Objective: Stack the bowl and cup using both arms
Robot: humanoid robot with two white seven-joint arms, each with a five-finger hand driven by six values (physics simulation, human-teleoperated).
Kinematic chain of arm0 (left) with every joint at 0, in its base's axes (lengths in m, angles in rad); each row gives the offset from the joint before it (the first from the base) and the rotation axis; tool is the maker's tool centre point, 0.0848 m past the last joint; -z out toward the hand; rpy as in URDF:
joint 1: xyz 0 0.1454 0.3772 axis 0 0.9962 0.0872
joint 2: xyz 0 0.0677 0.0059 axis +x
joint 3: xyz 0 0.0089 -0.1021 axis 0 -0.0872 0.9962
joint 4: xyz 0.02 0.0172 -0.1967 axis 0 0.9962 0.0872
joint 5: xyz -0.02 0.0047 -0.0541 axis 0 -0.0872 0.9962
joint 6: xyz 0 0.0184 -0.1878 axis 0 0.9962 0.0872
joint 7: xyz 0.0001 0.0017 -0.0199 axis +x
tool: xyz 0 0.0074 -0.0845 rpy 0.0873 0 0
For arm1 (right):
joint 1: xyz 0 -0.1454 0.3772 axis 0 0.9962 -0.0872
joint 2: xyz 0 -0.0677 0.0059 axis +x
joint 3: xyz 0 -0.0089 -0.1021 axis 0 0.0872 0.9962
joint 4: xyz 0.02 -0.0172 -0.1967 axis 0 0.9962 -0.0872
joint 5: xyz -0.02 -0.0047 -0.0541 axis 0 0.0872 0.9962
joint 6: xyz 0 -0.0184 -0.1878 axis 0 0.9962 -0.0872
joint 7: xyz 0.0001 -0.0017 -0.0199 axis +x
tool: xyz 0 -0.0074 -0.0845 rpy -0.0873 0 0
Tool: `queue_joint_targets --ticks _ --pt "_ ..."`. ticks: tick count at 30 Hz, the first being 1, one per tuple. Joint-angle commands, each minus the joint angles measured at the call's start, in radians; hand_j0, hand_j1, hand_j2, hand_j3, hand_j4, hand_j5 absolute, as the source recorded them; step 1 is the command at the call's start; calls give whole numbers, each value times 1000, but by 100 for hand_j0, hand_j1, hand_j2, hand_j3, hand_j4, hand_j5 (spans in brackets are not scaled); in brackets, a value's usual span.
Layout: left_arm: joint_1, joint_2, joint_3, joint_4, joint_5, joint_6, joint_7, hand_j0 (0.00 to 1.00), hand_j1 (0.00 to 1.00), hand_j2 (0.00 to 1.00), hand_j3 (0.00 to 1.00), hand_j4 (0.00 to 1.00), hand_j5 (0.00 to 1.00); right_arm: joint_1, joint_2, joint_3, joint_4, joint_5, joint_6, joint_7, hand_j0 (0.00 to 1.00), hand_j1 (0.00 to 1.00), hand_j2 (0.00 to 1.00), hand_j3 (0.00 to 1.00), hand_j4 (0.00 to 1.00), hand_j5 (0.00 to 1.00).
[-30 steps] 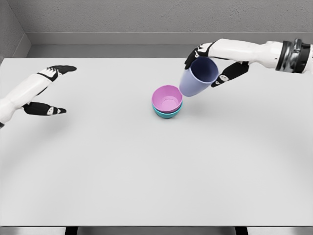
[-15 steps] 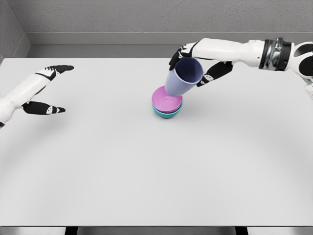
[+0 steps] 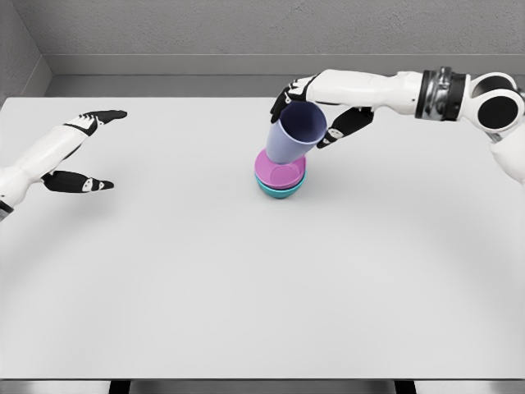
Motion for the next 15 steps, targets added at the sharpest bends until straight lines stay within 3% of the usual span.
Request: queue_joint_targets --ticks 1,15 --pt "0 -4 1 0 7 1 0 100 100 100 100 100 100 0 18 0 20 7 3 -1 61 61 61 61 61 61" --pt "0 -6 1 0 4 1 0 100 100 100 100 100 100 11 26 12 33 17 3 -1 62 62 62 62 62 62"
